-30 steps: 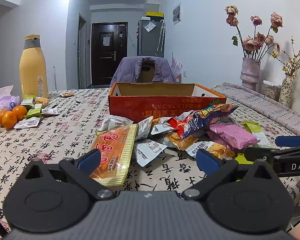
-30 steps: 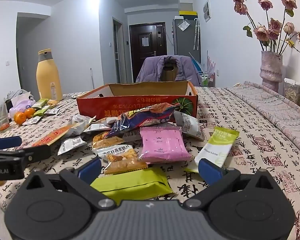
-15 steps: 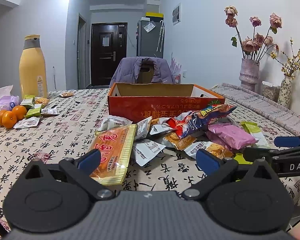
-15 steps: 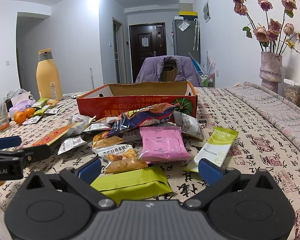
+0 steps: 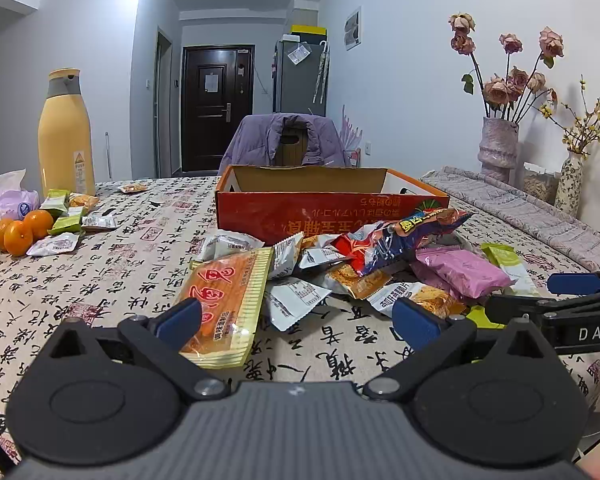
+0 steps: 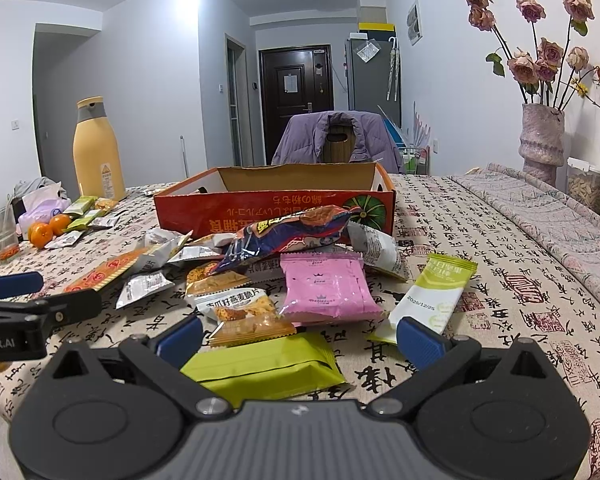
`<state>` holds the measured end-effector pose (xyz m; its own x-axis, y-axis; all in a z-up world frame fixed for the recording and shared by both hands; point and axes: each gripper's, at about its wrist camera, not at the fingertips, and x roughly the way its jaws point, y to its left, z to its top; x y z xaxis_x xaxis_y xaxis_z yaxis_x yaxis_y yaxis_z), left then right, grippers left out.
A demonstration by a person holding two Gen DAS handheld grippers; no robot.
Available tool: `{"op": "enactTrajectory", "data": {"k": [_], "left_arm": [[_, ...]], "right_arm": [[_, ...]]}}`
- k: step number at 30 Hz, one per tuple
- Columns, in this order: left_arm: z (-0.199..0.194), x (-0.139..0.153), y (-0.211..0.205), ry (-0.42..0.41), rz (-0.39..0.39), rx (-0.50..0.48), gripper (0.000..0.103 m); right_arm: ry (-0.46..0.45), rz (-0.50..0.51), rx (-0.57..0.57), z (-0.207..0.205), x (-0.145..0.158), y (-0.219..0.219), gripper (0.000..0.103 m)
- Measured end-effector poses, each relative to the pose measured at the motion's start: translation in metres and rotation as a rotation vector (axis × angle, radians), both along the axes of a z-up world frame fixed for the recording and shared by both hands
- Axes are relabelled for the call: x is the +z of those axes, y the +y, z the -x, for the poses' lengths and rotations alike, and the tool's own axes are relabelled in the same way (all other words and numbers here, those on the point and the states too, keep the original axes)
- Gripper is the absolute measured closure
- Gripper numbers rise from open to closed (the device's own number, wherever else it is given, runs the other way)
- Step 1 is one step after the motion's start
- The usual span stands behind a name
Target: Organize snacks
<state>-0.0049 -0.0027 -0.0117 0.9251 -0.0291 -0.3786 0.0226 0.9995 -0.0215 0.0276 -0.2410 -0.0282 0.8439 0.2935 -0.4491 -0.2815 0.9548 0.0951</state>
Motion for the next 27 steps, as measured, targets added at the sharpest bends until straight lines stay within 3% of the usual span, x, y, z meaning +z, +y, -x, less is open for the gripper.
{"op": "enactTrajectory", "data": {"k": [27], "left_arm": [[0.004,0.0021,-0.0011,-0.007,0.005,-0.002,0.0]], "right_arm": [[-0.002,0.0,0.0,0.0014,0.0002,-0.0001,0.0]]}}
